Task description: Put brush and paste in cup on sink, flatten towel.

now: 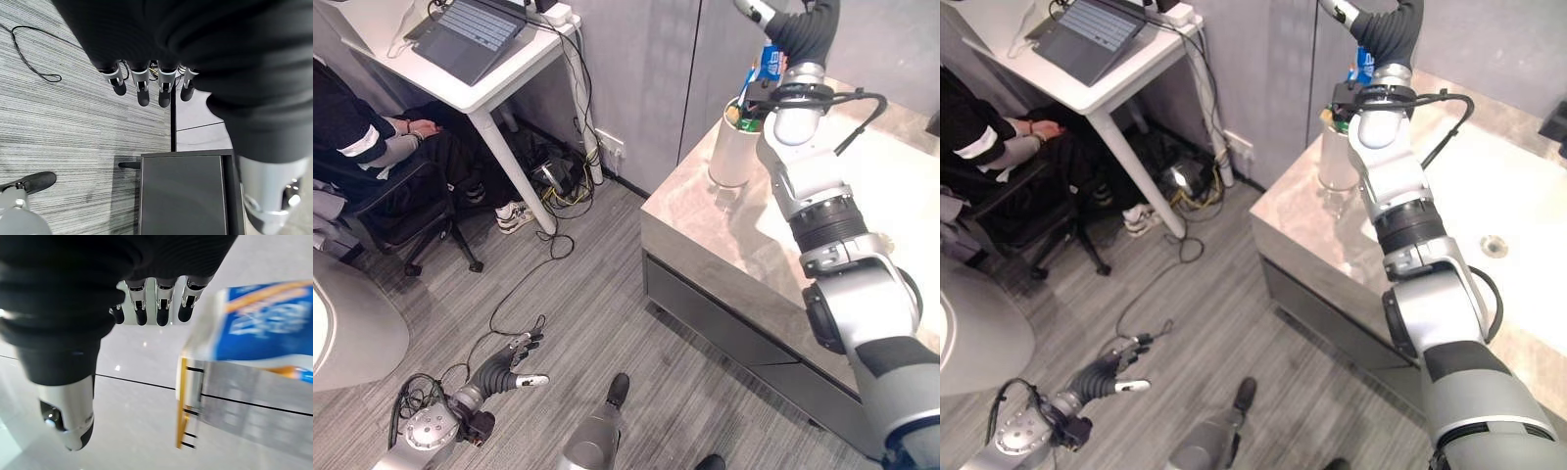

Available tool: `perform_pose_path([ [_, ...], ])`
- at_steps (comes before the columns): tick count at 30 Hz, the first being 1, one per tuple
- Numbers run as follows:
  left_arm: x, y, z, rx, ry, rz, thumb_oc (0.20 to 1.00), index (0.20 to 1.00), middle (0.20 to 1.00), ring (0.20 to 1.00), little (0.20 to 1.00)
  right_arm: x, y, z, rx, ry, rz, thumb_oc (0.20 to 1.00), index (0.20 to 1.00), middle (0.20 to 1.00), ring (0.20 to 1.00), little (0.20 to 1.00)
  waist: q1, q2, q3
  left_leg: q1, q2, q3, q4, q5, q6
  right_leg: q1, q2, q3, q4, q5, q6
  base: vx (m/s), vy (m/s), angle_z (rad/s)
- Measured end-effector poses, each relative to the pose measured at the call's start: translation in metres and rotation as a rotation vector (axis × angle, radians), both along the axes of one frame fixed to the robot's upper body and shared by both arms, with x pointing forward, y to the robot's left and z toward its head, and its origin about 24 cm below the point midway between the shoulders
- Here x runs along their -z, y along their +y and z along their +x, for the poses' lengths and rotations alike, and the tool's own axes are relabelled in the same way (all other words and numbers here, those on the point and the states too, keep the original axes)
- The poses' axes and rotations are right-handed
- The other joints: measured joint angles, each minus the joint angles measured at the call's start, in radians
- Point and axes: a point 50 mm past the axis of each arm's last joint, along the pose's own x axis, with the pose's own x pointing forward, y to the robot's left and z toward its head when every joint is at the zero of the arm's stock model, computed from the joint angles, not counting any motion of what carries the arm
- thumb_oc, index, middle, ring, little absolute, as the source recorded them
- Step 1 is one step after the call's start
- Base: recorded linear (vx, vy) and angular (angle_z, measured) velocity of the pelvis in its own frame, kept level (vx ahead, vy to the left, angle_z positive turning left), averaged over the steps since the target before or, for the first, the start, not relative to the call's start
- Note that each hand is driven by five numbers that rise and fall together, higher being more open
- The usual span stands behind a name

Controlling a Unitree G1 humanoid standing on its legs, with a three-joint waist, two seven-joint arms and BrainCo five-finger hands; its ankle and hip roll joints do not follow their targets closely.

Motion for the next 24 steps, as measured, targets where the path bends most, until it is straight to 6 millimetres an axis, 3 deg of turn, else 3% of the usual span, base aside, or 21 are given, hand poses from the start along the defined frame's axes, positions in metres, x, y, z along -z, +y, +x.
perform_pose_path([
  [5,-0.001,-0.002,0.002,0.005,-0.007,-0.006,1.0,1.0,1.0,1.0,1.0,-0.018,-0.002,-0.019,0.008,-0.127,-0.025,1.0,1.0,1.0,1.0,1.0,-0.006,0.004,-0.003,0.046,0.011,0.022,-0.011,-0.001,-0.001,0.024,0.004,0.026,0.0,0.0,-0.001,0.01,-0.065,-0.14],
  [7,0.0,-0.003,0.003,0.0,-0.006,-0.008,1.0,1.0,1.0,1.0,1.0,-0.02,-0.01,-0.036,0.013,-0.218,-0.005,1.0,1.0,1.0,1.0,1.0,-0.018,0.006,-0.006,0.066,0.012,0.027,-0.019,0.001,-0.001,0.041,0.005,0.028,0.0,0.003,-0.002,0.01,-0.079,-0.05],
  [10,0.004,-0.005,0.0,-0.007,0.008,-0.003,1.0,1.0,1.0,1.0,1.0,-0.003,-0.028,-0.061,0.002,-0.317,0.101,1.0,1.0,1.0,1.0,1.0,-0.036,0.001,-0.01,0.101,0.013,0.032,-0.037,0.003,-0.003,0.065,0.005,0.032,0.0,0.001,0.0,-0.02,-0.097,-0.03],
  [14,0.014,-0.016,-0.008,-0.043,0.025,-0.056,1.0,1.0,1.0,1.0,1.0,0.051,-0.074,-0.11,0.115,-0.368,0.155,1.0,1.0,1.0,1.0,1.0,-0.107,-0.007,-0.011,0.096,0.016,0.019,-0.032,0.004,-0.01,0.086,0.015,0.01,0.0,-0.005,-0.007,-0.05,-0.065,0.17],
  [15,0.019,-0.016,-0.013,-0.047,0.048,-0.06,1.0,1.0,1.0,1.0,1.0,0.062,-0.079,-0.114,0.141,-0.343,0.156,1.0,1.0,1.0,1.0,1.0,-0.13,-0.006,-0.01,0.095,0.017,0.017,-0.021,0.005,-0.01,0.088,0.021,0.007,0.0,-0.007,-0.006,-0.09,-0.03,0.17],
  [17,0.019,-0.022,-0.011,-0.049,0.033,-0.072,1.0,1.0,1.0,1.0,1.0,0.083,-0.097,-0.142,0.246,-0.335,0.127,1.0,1.0,1.0,1.0,1.0,-0.164,-0.008,-0.007,0.051,0.018,0.055,0.047,-0.013,-0.033,0.092,0.016,-0.012,0.0,-0.011,-0.009,-0.04,0.022,0.3],
  [19,0.021,-0.027,-0.011,-0.054,0.025,-0.09,1.0,1.0,1.0,1.0,1.0,0.104,-0.121,-0.175,0.411,-0.299,0.051,1.0,1.0,1.0,1.0,1.0,-0.202,0.0,-0.001,-0.018,0.038,0.172,0.16,-0.047,-0.064,0.101,0.018,-0.036,0.001,-0.017,-0.018,-0.01,0.036,0.33],
  [20,0.024,-0.027,-0.016,-0.06,0.041,-0.089,1.0,1.0,1.0,1.0,1.0,0.106,-0.131,-0.183,0.481,-0.298,0.029,1.0,1.0,1.0,1.0,1.0,-0.23,0.012,0.009,-0.028,0.06,0.244,0.202,-0.071,-0.047,0.119,0.023,-0.042,0.001,-0.019,-0.019,0.03,0.063,-0.02],
  [22,0.027,-0.023,-0.023,-0.08,0.06,-0.078,1.0,1.0,1.0,1.0,1.0,0.103,-0.14,-0.191,0.542,-0.331,0.033,1.0,1.0,1.0,1.0,1.0,-0.267,0.01,0.015,-0.019,0.085,0.292,0.247,-0.12,-0.01,0.129,0.023,-0.015,0.004,-0.027,-0.022,0.07,0.184,-0.37],
  [24,0.027,-0.015,-0.032,-0.122,0.056,-0.065,1.0,1.0,1.0,1.0,1.0,0.107,-0.154,-0.202,0.64,-0.287,-0.071,1.0,1.0,1.0,1.0,1.0,-0.293,0.012,0.017,0.014,0.117,0.347,0.291,-0.164,0.04,0.115,0.003,0.044,0.052,-0.058,-0.017,0.06,0.232,-0.65],
])
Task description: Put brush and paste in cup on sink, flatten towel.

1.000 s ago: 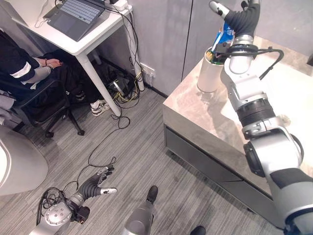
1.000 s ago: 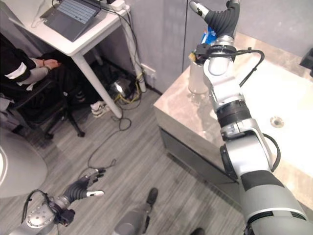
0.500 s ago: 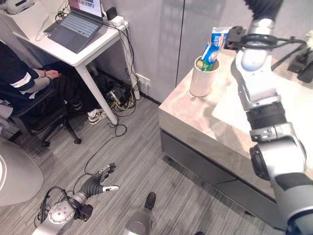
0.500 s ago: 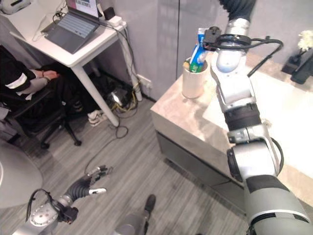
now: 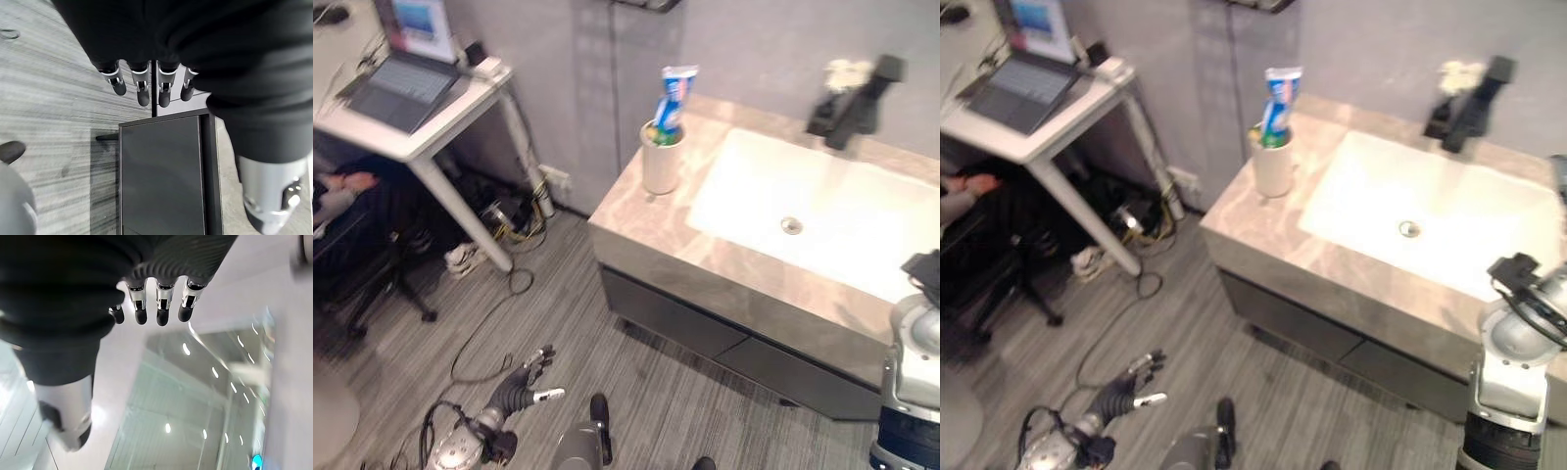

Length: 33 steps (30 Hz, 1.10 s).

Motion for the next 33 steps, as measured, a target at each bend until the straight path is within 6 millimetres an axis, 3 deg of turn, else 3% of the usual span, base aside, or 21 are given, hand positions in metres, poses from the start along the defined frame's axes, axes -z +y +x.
perform_pose_path([
  [4,0.001,0.006,0.002,0.008,0.006,0.035,1.0,1.0,1.0,1.0,1.0,0.013,-0.021,-0.016,0.159,0.05,0.007,1.0,1.0,1.0,1.0,1.0,-0.077,-0.025,-0.01,-0.005,-0.015,0.031,0.057,-0.039,0.045,-0.027,-0.051,0.044,0.076,-0.017,0.016,0.0,0.214,-0.27],
  [6,-0.004,0.002,0.017,0.077,-0.027,0.081,1.0,1.0,1.0,1.0,1.0,0.035,-0.03,-0.015,0.201,0.088,0.102,1.0,1.0,1.0,1.0,1.0,-0.108,-0.033,-0.011,-0.01,-0.04,0.034,0.086,-0.069,0.068,-0.044,-0.09,0.052,0.124,-0.01,0.036,0.0,0.333,-0.09],
  [7,-0.007,0.0,0.024,0.111,-0.056,0.107,1.0,1.0,1.0,1.0,1.0,0.054,-0.036,-0.017,0.232,0.141,0.163,1.0,1.0,1.0,1.0,1.0,-0.124,-0.039,-0.015,-0.004,-0.063,0.053,0.098,-0.082,0.072,-0.064,-0.113,0.053,0.15,0.001,0.043,-0.01,0.29,0.1],
  [8,-0.011,-0.002,0.03,0.136,-0.095,0.134,1.0,1.0,1.0,1.0,1.0,0.093,-0.046,-0.019,0.271,0.267,0.298,1.0,1.0,1.0,1.0,1.0,-0.129,-0.028,-0.016,0.009,-0.096,0.046,0.077,-0.101,0.087,-0.082,-0.157,0.072,0.215,0.001,0.031,-0.03,0.263,0.01],
  [9,-0.011,-0.001,0.03,0.134,-0.103,0.147,1.0,1.0,1.0,1.0,1.0,0.114,-0.049,-0.025,0.298,0.32,0.385,1.0,1.0,1.0,1.0,1.0,-0.125,-0.016,-0.016,0.012,-0.121,0.058,0.078,-0.11,0.105,-0.091,-0.196,0.092,0.225,0.005,0.015,-0.02,0.358,-0.08],
  [10,-0.011,0.001,0.03,0.132,-0.103,0.16,1.0,1.0,1.0,1.0,1.0,0.128,-0.051,-0.03,0.314,0.342,0.435,1.0,1.0,1.0,1.0,1.0,-0.14,-0.016,-0.018,0.013,-0.14,0.078,0.083,-0.114,0.122,-0.113,-0.207,0.102,0.228,0.043,0.015,0.0,0.439,-0.23],
  [11,-0.011,0.002,0.028,0.124,-0.105,0.164,1.0,1.0,1.0,1.0,1.0,0.155,-0.056,-0.034,0.345,0.417,0.496,1.0,1.0,1.0,1.0,1.0,-0.143,-0.011,-0.014,0.021,-0.155,0.089,0.064,-0.121,0.15,-0.128,-0.216,0.118,0.252,0.077,0.018,0.04,0.342,-0.21],
  [12,-0.01,0.002,0.027,0.121,-0.104,0.165,1.0,1.0,1.0,1.0,1.0,0.193,-0.064,-0.043,0.403,0.566,0.596,1.0,1.0,1.0,1.0,1.0,-0.147,-0.012,-0.009,0.059,-0.175,0.085,-0.004,-0.094,0.162,-0.175,-0.228,0.167,0.322,0.103,0.027,0.05,0.244,-0.05],
  [14,-0.013,0.007,0.027,0.113,-0.108,0.183,1.0,1.0,1.0,1.0,1.0,0.255,-0.06,-0.076,0.507,0.763,0.834,1.0,1.0,1.0,1.0,1.0,-0.154,0.013,-0.002,0.139,-0.182,0.08,-0.156,-0.035,0.145,-0.224,-0.154,0.264,0.373,0.031,0.042,0.05,0.19,-0.05],
  [15,-0.018,0.013,0.023,0.114,-0.115,0.207,1.0,1.0,1.0,1.0,1.0,0.275,-0.053,-0.09,0.533,0.823,0.916,1.0,1.0,1.0,1.0,1.0,-0.15,0.018,0.002,0.174,-0.182,0.097,-0.219,-0.014,0.123,-0.252,-0.114,0.259,0.347,0.021,0.044,0.12,0.141,-0.42],
  [17,-0.039,0.021,0.028,0.139,-0.185,0.256,1.0,1.0,1.0,1.0,1.0,0.309,-0.042,-0.123,0.599,0.966,1.063,1.0,1.0,1.0,1.0,1.0,-0.161,0.016,0.005,0.194,-0.2,0.112,-0.264,0.0,0.128,-0.314,-0.04,0.26,0.279,0.025,0.048,0.11,0.071,-0.28],
  [19,-0.048,0.028,0.029,0.088,-0.243,0.268,1.0,1.0,1.0,1.0,1.0,0.319,-0.037,-0.131,0.588,1.019,1.118,1.0,1.0,1.0,1.0,1.0,-0.161,0.011,0.005,0.208,-0.216,0.148,-0.271,0.016,0.143,-0.34,-0.023,0.251,0.229,0.029,0.045,0.07,-0.011,-0.26],
  [20,-0.052,0.031,0.031,0.075,-0.26,0.277,1.0,1.0,1.0,1.0,1.0,0.322,-0.035,-0.131,0.562,1.052,1.122,1.0,1.0,1.0,1.0,1.0,-0.162,0.011,0.006,0.212,-0.221,0.149,-0.269,-0.005,0.138,-0.347,-0.025,0.252,0.193,0.046,0.042,0.04,-0.106,-0.39],
  [21,-0.056,0.03,0.033,0.072,-0.286,0.277,1.0,1.0,1.0,1.0,1.0,0.328,-0.032,-0.13,0.535,1.111,1.118,1.0,1.0,1.0,1.0,1.0,-0.161,0.007,0.003,0.213,-0.226,0.153,-0.268,-0.005,0.139,-0.343,-0.028,0.259,0.148,0.067,0.058,0.13,-0.104,-0.17],
  [22,-0.062,0.029,0.036,0.07,-0.316,0.275,1.0,1.0,1.0,1.0,1.0,0.334,-0.026,-0.13,0.506,1.154,1.141,1.0,1.0,1.0,1.0,1.0,-0.161,0.005,0.005,0.215,-0.227,0.145,-0.264,-0.01,0.14,-0.336,-0.032,0.26,0.113,0.096,0.07,0.11,-0.144,0.03],
  [24,-0.084,0.022,0.043,0.04,-0.444,0.227,1.0,1.0,1.0,1.0,1.0,0.358,0.003,-0.14,0.359,1.322,1.261,1.0,1.0,1.0,1.0,1.0,-0.145,0.002,0.008,0.226,-0.235,0.12,-0.261,-0.007,0.147,-0.308,-0.075,0.308,-0.032,0.236,0.088,0.22,-0.168,0.37],
  [26,-0.089,0.018,0.046,0.026,-0.473,0.172,1.0,1.0,1.0,1.0,1.0,0.367,0.016,-0.14,0.269,1.459,1.229,1.0,1.0,1.0,1.0,1.0,-0.147,0.002,0.005,0.227,-0.238,0.075,-0.256,-0.011,0.144,-0.285,-0.083,0.36,-0.061,0.26,0.087,0.19,-0.202,0.6],
  [28,-0.1,0.016,0.056,0.014,-0.522,0.108,1.0,1.0,1.0,1.0,1.0,0.376,0.033,-0.141,0.14,1.696,1.119,1.0,1.0,1.0,1.0,1.0,-0.151,-0.004,0.01,0.203,-0.242,0.013,-0.231,-0.011,0.142,-0.276,-0.097,0.34,-0.061,0.273,0.084,0.19,-0.181,0.97],
  [31,-0.108,0.018,0.059,0.031,-0.55,0.115,1.0,1.0,1.0,1.0,1.0,0.378,0.039,-0.134,0.011,1.831,0.985,1.0,1.0,1.0,1.0,1.0,-0.13,-0.016,0.01,0.207,-0.243,-0.04,-0.223,-0.015,0.119,-0.25,-0.089,0.336,-0.042,0.276,0.076,0.22,-0.263,0.69],
  [32,-0.118,0.023,0.056,0.006,-0.577,0.097,1.0,1.0,1.0,1.0,1.0,0.374,0.035,-0.113,-0.087,1.883,0.855,1.0,1.0,1.0,1.0,1.0,-0.118,-0.033,0.003,0.226,-0.223,-0.046,-0.247,-0.005,0.091,-0.236,-0.072,0.309,-0.025,0.217,0.028,0.24,-0.293,0.34],
  [33,-0.116,0.023,0.055,0.006,-0.57,0.087,1.0,1.0,1.0,1.0,1.0,0.369,0.031,-0.103,-0.103,1.861,0.827,1.0,1.0,1.0,1.0,1.0,-0.118,-0.014,0.004,0.234,-0.203,-0.046,-0.26,-0.001,0.075,-0.228,-0.05,0.293,-0.033,0.209,0.016,0.23,-0.266,0.2],
])
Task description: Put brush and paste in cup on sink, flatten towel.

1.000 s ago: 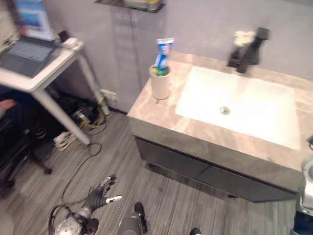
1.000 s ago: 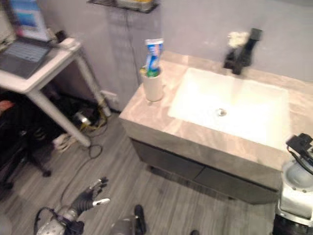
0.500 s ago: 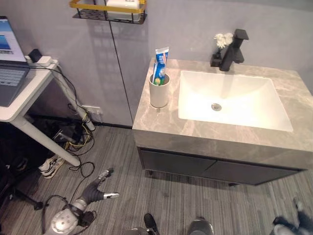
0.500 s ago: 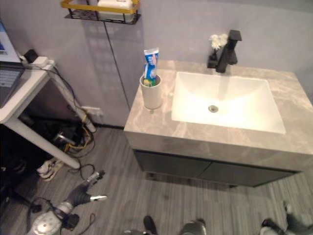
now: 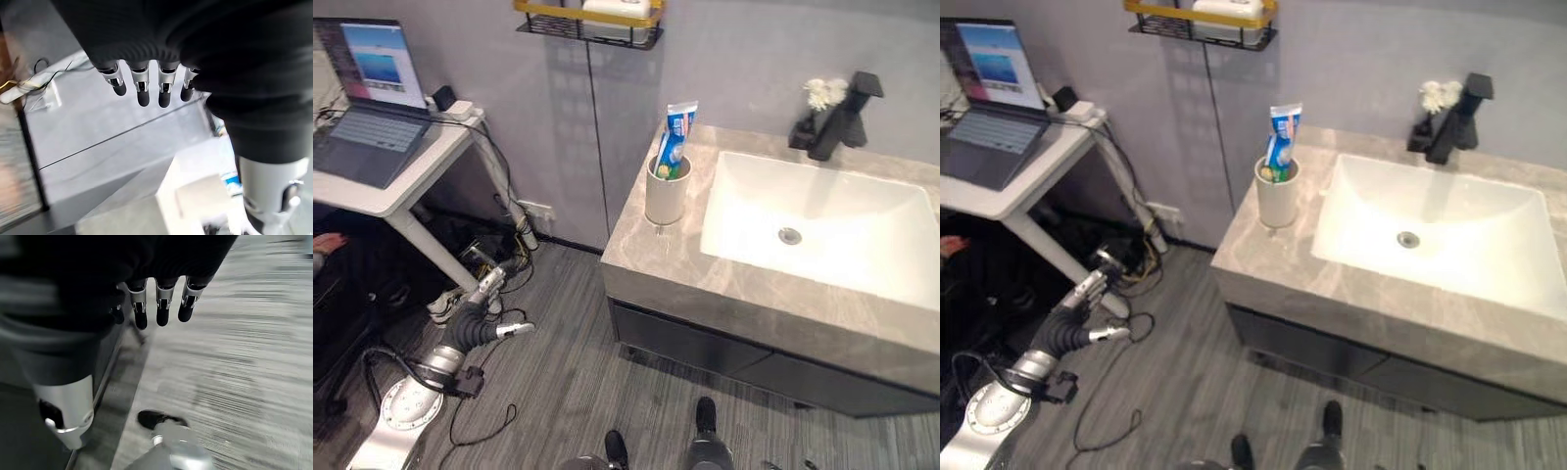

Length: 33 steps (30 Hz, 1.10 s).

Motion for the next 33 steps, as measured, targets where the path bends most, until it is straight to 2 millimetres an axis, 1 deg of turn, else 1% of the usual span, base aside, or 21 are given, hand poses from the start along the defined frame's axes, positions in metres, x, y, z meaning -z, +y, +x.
perform_pose_path([
  [1,0.0,-0.001,-0.001,0.01,0.005,-0.027,1.0,1.0,1.0,1.0,1.0,-0.003,-0.003,0.005,-0.039,-0.006,-0.009,1.0,1.0,1.0,1.0,1.0,0.002,0.015,-0.001,0.001,0.02,-0.001,-0.012,0.007,-0.02,0.01,0.021,-0.015,-0.008,-0.005,-0.005,0.08,-0.078,-0.05],
  [2,-0.005,-0.004,0.0,0.029,-0.015,-0.068,1.0,1.0,1.0,1.0,1.0,-0.006,-0.006,0.015,-0.102,-0.021,-0.016,1.0,1.0,1.0,1.0,1.0,0.0,0.041,-0.019,-0.009,0.056,-0.001,-0.027,0.011,-0.047,0.0,0.058,-0.025,-0.024,-0.021,-0.028,0.08,-0.076,0.01],
  [3,-0.009,-0.007,0.001,0.045,-0.028,-0.078,1.0,1.0,1.0,1.0,1.0,-0.008,-0.008,0.017,-0.118,-0.021,-0.019,1.0,1.0,1.0,1.0,1.0,-0.004,0.052,-0.023,-0.004,0.075,0.003,-0.04,0.018,-0.059,-0.006,0.076,-0.035,-0.02,-0.027,-0.042,0.1,-0.097,0.06],
  [4,-0.015,-0.011,0.004,0.071,-0.056,-0.084,1.0,1.0,1.0,1.0,1.0,-0.011,-0.013,0.021,-0.146,-0.027,-0.026,1.0,1.0,1.0,1.0,1.0,-0.005,0.074,-0.02,-0.001,0.101,0.01,-0.058,0.036,-0.084,-0.008,0.1,-0.044,-0.019,-0.03,-0.063,0.08,-0.084,0.06],
  [5,-0.019,-0.014,0.006,0.086,-0.075,-0.1,1.0,1.0,1.0,1.0,1.0,-0.014,-0.014,0.025,-0.226,-0.014,-0.047,1.0,1.0,1.0,1.0,1.0,-0.002,0.101,-0.022,0.005,0.117,0.012,-0.07,0.056,-0.086,-0.007,0.119,-0.045,-0.019,-0.039,-0.072,0.1,-0.1,-0.04],
  [6,-0.022,-0.014,0.008,0.092,-0.09,-0.116,1.0,1.0,1.0,1.0,1.0,-0.015,-0.015,0.027,-0.295,0.005,-0.064,1.0,1.0,1.0,1.0,1.0,-0.001,0.111,-0.024,0.005,0.127,0.018,-0.069,0.06,-0.089,-0.008,0.127,-0.045,-0.019,-0.04,-0.075,0.04,-0.059,-0.16],
  [7,-0.028,-0.015,0.012,0.103,-0.113,-0.142,1.0,1.0,1.0,1.0,1.0,-0.017,-0.017,0.03,-0.366,0.025,-0.082,1.0,1.0,1.0,1.0,1.0,-0.003,0.129,-0.027,0.007,0.136,0.015,-0.068,0.067,-0.098,-0.008,0.137,-0.045,-0.019,-0.049,-0.085,0.04,-0.055,-0.14],
  [8,-0.031,-0.015,0.014,0.11,-0.127,-0.155,1.0,1.0,1.0,1.0,1.0,-0.018,-0.018,0.032,-0.376,0.025,-0.089,1.0,1.0,1.0,1.0,1.0,-0.006,0.136,-0.026,0.006,0.138,0.015,-0.069,0.067,-0.099,-0.009,0.14,-0.044,-0.019,-0.054,-0.085,0.02,-0.053,-0.09],
  [9,-0.038,-0.017,0.019,0.125,-0.155,-0.173,0.586,0.586,0.586,0.586,0.586,-0.019,-0.02,0.033,-0.384,0.029,-0.098,1.0,1.0,1.0,1.0,1.0,-0.007,0.149,-0.023,0.004,0.14,0.014,-0.072,0.067,-0.1,-0.013,0.143,-0.044,-0.019,-0.057,-0.086,0.0,-0.03,-0.03],
  [10,-0.042,-0.018,0.021,0.134,-0.17,-0.187,0.536,0.536,0.536,0.536,0.536,-0.019,-0.02,0.034,-0.391,0.03,-0.102,1.0,1.0,1.0,1.0,1.0,-0.007,0.158,-0.018,0.003,0.141,0.013,-0.077,0.068,-0.1,-0.017,0.145,-0.042,-0.02,-0.058,-0.085,-0.01,-0.04,-0.03],
  [11,-0.048,-0.019,0.025,0.154,-0.187,-0.197,0.2,0.2,0.2,0.2,0.2,-0.021,-0.021,0.038,-0.412,0.029,-0.111,1.0,1.0,1.0,1.0,1.0,-0.01,0.165,-0.014,-0.014,0.139,0.012,-0.08,0.068,-0.1,-0.037,0.145,-0.037,-0.019,-0.06,-0.084,0.0,0.0,0.0],
  [12,-0.048,-0.019,0.026,0.157,-0.188,-0.197,0.2,0.2,0.2,0.2,0.2,-0.021,-0.021,0.039,-0.414,0.027,-0.111,1.0,1.0,1.0,1.0,1.0,-0.011,0.167,-0.013,-0.019,0.139,0.011,-0.082,0.068,-0.1,-0.043,0.144,-0.036,-0.019,-0.059,-0.084,0.0,0.0,0.0],
  [13,-0.051,-0.019,0.03,0.167,-0.191,-0.192,0.2,0.2,0.2,0.2,0.2,-0.023,-0.02,0.046,-0.42,0.015,-0.106,1.0,1.0,1.0,1.0,1.0,-0.014,0.176,-0.003,-0.039,0.136,0.009,-0.083,0.069,-0.1,-0.062,0.142,-0.037,-0.019,-0.053,-0.088,0.01,-0.003,0.05],
  [16,-0.039,-0.017,0.036,0.153,-0.136,-0.194,0.2,0.2,0.2,0.2,0.2,-0.024,-0.018,0.054,-0.407,-0.008,-0.101,1.0,1.0,1.0,1.0,1.0,-0.025,0.187,0.008,-0.049,0.132,0.009,-0.084,0.07,-0.101,-0.075,0.138,-0.035,-0.019,-0.053,-0.086,0.0,-0.001,-0.02],
  [18,-0.031,-0.02,0.04,0.156,-0.1,-0.202,0.2,0.2,0.2,0.2,0.2,-0.029,-0.019,0.065,-0.371,-0.055,-0.089,1.0,1.0,1.0,1.0,1.0,-0.033,0.201,0.034,-0.059,0.13,0.009,-0.084,0.07,-0.101,-0.086,0.136,-0.032,-0.02,-0.053,-0.083,0.0,0.0,0.0],
  [23,-0.024,-0.025,0.041,0.159,-0.072,-0.221,0.2,0.2,0.2,0.2,0.2,-0.037,-0.017,0.081,-0.357,-0.123,-0.082,1.0,1.0,1.0,1.0,1.0,-0.032,0.231,0.069,-0.103,0.129,0.017,-0.085,0.075,-0.105,-0.136,0.135,-0.027,-0.019,-0.041,-0.089,-0.01,-0.007,-0.04],
  [26,-0.024,-0.027,0.041,0.156,-0.08,-0.236,0.2,0.2,0.2,0.2,0.2,-0.038,-0.016,0.084,-0.355,-0.139,-0.081,1.0,1.0,1.0,1.0,1.0,-0.031,0.229,0.073,-0.115,0.127,0.027,-0.085,0.077,-0.107,-0.154,0.136,-0.014,-0.019,-0.044,-0.083,-0.05,-0.025,-0.09],
  [27,-0.025,-0.03,0.042,0.155,-0.095,-0.253,0.2,0.2,0.2,0.2,0.2,-0.041,-0.015,0.091,-0.299,-0.189,-0.061,1.0,1.0,1.0,1.0,1.0,-0.033,0.229,0.077,-0.136,0.125,0.029,-0.085,0.077,-0.107,-0.179,0.136,-0.007,-0.019,-0.039,-0.08,-0.05,-0.047,-0.08],
  [28,-0.031,-0.033,0.044,0.158,-0.134,-0.271,0.2,0.2,0.2,0.2,0.2,-0.044,-0.013,0.098,-0.233,-0.241,-0.043,1.0,1.0,1.0,1.0,1.0,-0.032,0.23,0.094,-0.15,0.124,0.029,-0.084,0.081,-0.101,-0.192,0.135,-0.005,-0.018,-0.031,-0.085,-0.05,-0.049,-0.04],
  [29,-0.044,-0.042,0.051,0.177,-0.208,-0.308,0.2,0.2,0.2,0.2,0.2,-0.049,-0.01,0.11,-0.206,-0.291,-0.031,1.0,1.0,1.0,1.0,1.0,-0.032,0.227,0.127,-0.159,0.122,0.03,-0.084,0.087,-0.098,-0.201,0.133,-0.005,-0.018,-0.023,-0.092,-0.04,-0.067,-0.01],
  [33,-0.062,-0.051,0.062,0.208,-0.301,-0.318,0.2,0.2,0.2,0.2,0.2,-0.057,0.005,0.127,-0.308,-0.336,-0.032,1.0,1.0,1.0,1.0,1.0,-0.041,0.223,0.154,-0.172,0.129,0.03,-0.084,0.099,-0.106,-0.233,0.136,0.0,0.018,-0.043,-0.092,0.0,-0.06,-0.02],
])
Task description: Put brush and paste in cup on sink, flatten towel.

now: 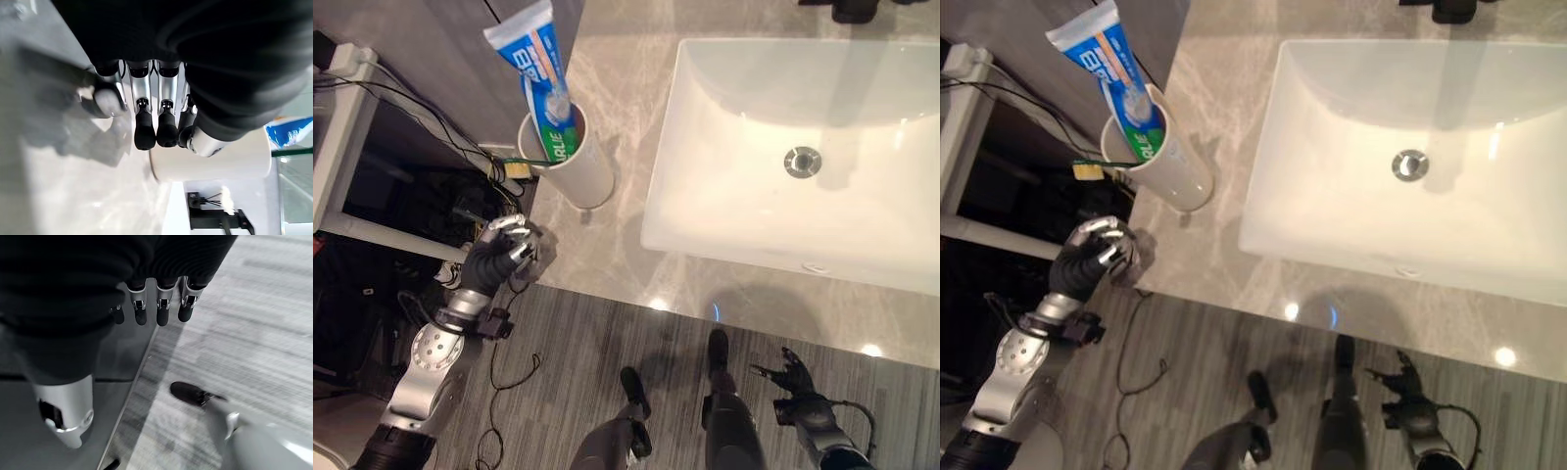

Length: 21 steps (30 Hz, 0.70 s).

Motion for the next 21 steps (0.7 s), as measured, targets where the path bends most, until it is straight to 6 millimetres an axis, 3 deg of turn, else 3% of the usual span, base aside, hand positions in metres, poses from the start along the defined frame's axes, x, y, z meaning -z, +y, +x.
perform_pose_path([
  [8,-0.007,-0.018,0.006,0.065,-0.022,0.009,0.2,0.2,0.2,0.2,0.2,-0.002,-0.004,0.005,0.011,0.0,-0.015,1.0,1.0,1.0,1.0,1.0,-0.018,-0.002,0.001,0.004,0.004,0.0,0.0,0.001,-0.001,0.004,0.005,-0.003,-0.001,0.0,0.0,0.0,-0.044,0.0],
  [21,-0.01,-0.022,0.015,-0.001,-0.056,0.017,0.2,0.2,0.2,0.2,0.2,0.002,-0.005,0.0,0.028,0.025,-0.029,1.0,1.0,1.0,1.0,1.0,-0.023,-0.01,-0.003,0.003,0.011,-0.001,0.0,0.002,-0.001,0.003,0.012,-0.002,-0.002,0.008,-0.012,0.0,0.0,0.0],
])
